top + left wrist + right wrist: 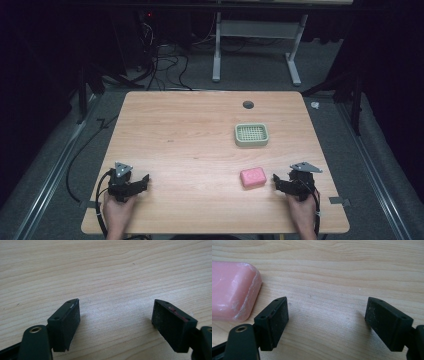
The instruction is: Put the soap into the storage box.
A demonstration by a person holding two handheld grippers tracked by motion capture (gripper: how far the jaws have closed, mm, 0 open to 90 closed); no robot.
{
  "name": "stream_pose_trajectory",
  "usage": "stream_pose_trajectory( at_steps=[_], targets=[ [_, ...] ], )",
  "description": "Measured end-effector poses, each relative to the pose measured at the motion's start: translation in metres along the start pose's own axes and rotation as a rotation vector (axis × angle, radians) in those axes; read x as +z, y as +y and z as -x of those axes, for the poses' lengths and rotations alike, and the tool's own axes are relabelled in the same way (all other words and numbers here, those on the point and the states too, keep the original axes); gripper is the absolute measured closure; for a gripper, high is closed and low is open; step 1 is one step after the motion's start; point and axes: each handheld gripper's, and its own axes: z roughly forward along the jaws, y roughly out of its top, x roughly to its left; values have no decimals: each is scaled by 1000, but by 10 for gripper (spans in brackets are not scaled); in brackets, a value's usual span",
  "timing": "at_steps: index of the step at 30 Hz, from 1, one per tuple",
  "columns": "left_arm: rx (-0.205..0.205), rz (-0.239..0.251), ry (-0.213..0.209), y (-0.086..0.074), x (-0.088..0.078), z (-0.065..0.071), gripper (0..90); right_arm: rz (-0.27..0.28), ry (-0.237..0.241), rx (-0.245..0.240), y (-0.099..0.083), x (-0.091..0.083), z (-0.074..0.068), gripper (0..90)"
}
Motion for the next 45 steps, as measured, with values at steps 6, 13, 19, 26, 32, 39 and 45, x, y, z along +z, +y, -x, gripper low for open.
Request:
stream_pose_trajectory(
  at_steps=[6,13,19,26,32,39,45],
  targets=[
    [-1,0,1,0,0,0,233,0,1,3,0,0,0,197],
    [-2,0,1,0,0,0,233,0,20,-15,0,-1,1,201],
    [-2,-1,0,0,0,0,233,-10,36,-27,-1,-3,2,201],
    [-2,-1,0,0,0,0,233,21,42,-11,-2,-15,-5,197],
    [0,-2,0,0,0,0,232,40,79,-46,-2,-26,-26,176],
    [-2,-1,0,0,0,0,232,71,142,-41,2,-32,-52,133],
    [-2,-1,0,0,0,0,232,67,151,-56,7,-29,-67,123]
  ],
)
